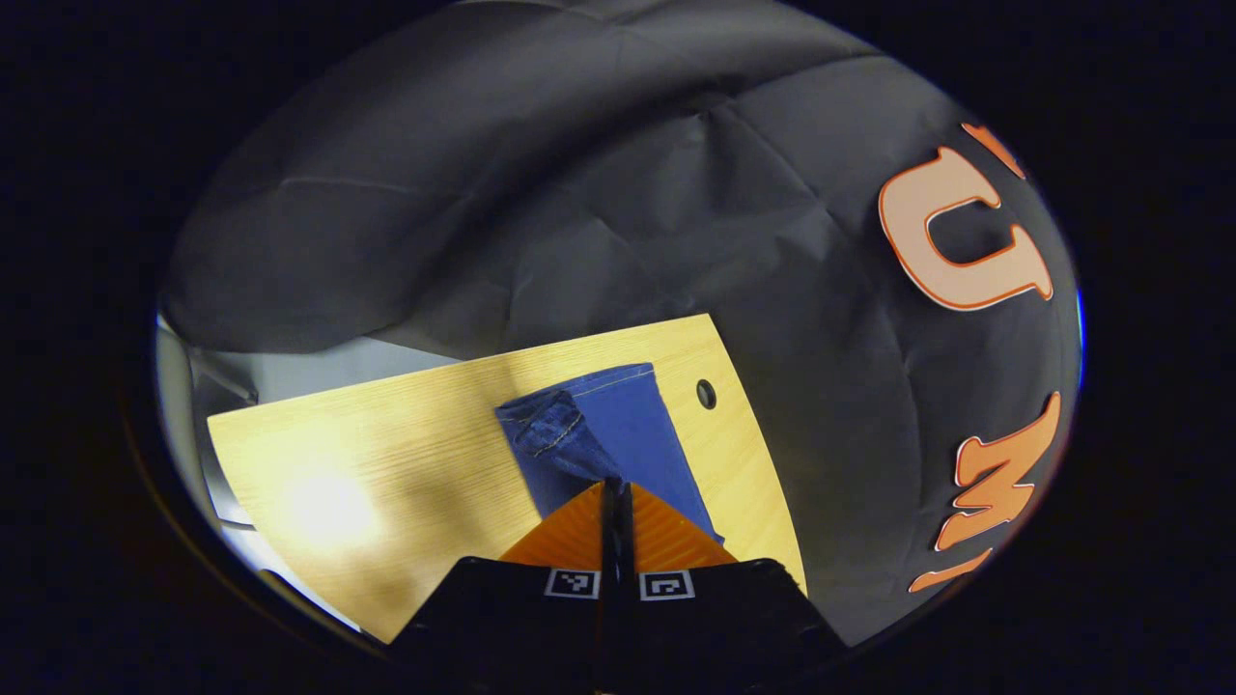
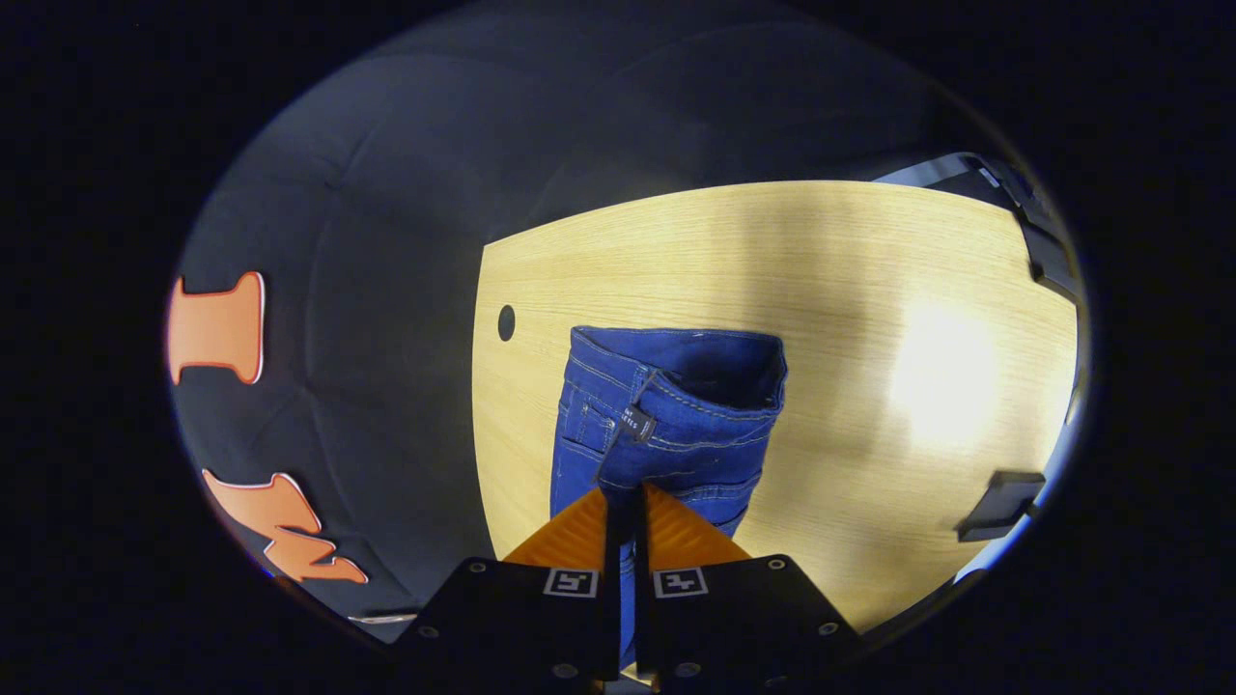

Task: Grasp the waist and the cuffs of the jeans and fold them to make the two legs overlap; first hold the waist and fold one-third of the jeans toward the cuffs, then hold the cuffs and fold the remaining one-third in the same direction to finish folding.

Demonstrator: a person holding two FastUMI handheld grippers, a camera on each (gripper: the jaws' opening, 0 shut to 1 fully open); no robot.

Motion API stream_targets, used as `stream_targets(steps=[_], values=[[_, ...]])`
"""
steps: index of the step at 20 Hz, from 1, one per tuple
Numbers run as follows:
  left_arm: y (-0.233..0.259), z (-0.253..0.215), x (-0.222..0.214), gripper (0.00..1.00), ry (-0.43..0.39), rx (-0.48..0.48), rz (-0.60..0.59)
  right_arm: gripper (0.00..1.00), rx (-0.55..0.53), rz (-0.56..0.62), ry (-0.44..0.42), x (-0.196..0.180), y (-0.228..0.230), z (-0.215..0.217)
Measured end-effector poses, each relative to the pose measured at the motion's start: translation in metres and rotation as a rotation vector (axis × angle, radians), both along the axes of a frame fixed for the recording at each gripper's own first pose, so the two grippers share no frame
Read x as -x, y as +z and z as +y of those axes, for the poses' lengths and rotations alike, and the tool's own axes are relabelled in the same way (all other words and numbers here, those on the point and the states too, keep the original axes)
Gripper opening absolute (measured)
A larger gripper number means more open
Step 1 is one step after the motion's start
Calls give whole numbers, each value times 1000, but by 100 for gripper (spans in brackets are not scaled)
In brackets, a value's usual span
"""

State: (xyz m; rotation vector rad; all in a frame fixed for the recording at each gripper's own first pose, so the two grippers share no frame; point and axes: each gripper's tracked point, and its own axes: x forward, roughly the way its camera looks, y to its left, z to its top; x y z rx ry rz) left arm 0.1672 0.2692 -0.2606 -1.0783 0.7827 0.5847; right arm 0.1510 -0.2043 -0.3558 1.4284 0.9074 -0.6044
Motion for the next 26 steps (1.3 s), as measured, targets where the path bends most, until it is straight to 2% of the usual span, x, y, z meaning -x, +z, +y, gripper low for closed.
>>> stream_targets(steps=[7,13,15,17,18,19,20,21,22,23,24,26], values=[[-51,-3,-69,1,-140,-21,112,7,4,94,-22,-55,-20,5],[-77,-5,-107,1,-240,-61,176,7,-1,145,12,-102,-26,14],[-76,-2,-114,3,-267,-99,179,7,-15,156,22,-110,-27,16],[-66,10,-125,3,-291,-188,156,7,-15,140,39,-117,-23,18],[-62,10,-135,4,-299,-218,121,12,-24,111,46,-120,-18,20],[-53,6,-142,1,-313,-233,90,7,-12,73,54,-126,-13,20],[-39,-2,-142,13,-336,-233,67,18,6,35,59,-129,-6,15],[-25,-10,-143,22,-354,-235,32,23,23,5,59,-131,2,11],[-12,-17,-145,34,-367,-248,0,19,43,-14,56,-132,10,6],[-3,-25,-151,45,-377,-270,-43,34,65,-31,61,-129,16,3],[8,-32,-155,52,-392,-295,-78,28,91,-43,70,-123,20,-1],[29,-49,-155,75,-448,-343,-152,54,156,-53,106,-109,24,-9]])
